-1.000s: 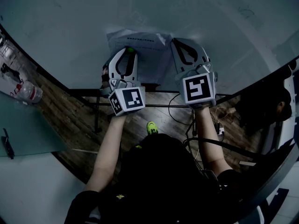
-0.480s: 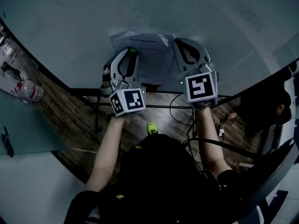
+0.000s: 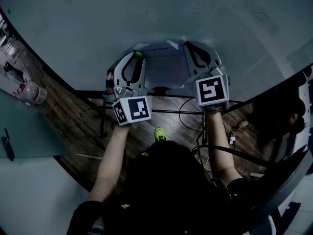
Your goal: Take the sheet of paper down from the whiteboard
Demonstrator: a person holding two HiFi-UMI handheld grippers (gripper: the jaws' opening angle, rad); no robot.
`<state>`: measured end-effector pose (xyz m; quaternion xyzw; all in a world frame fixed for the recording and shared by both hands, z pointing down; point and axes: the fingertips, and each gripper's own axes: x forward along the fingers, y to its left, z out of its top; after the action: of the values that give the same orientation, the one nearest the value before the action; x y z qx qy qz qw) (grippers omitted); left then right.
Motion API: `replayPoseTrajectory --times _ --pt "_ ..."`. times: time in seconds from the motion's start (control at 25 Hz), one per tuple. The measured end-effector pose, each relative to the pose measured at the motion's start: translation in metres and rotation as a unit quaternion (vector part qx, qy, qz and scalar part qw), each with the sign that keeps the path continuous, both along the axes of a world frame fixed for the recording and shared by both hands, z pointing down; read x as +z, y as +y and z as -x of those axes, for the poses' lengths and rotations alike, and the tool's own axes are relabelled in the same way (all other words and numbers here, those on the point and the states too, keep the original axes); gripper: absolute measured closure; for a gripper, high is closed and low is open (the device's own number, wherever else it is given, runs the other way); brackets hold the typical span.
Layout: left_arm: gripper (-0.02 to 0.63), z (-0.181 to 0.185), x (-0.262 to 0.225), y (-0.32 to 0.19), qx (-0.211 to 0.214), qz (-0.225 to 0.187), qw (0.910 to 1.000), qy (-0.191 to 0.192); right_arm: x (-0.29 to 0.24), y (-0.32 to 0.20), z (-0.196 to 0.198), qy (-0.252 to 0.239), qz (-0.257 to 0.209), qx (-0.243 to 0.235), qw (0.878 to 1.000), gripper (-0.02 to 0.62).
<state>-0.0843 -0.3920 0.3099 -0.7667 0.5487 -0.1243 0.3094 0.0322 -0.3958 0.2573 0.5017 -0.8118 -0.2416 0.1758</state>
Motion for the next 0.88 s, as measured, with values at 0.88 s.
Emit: replayPoseTrajectory --times 0.88 --pt "0.463 0.011 -0.01 0.031 0.007 0.003 1.0 0.002 0.014 0.027 0.003 -0.012 0.018 -0.011 1.0 0.578"
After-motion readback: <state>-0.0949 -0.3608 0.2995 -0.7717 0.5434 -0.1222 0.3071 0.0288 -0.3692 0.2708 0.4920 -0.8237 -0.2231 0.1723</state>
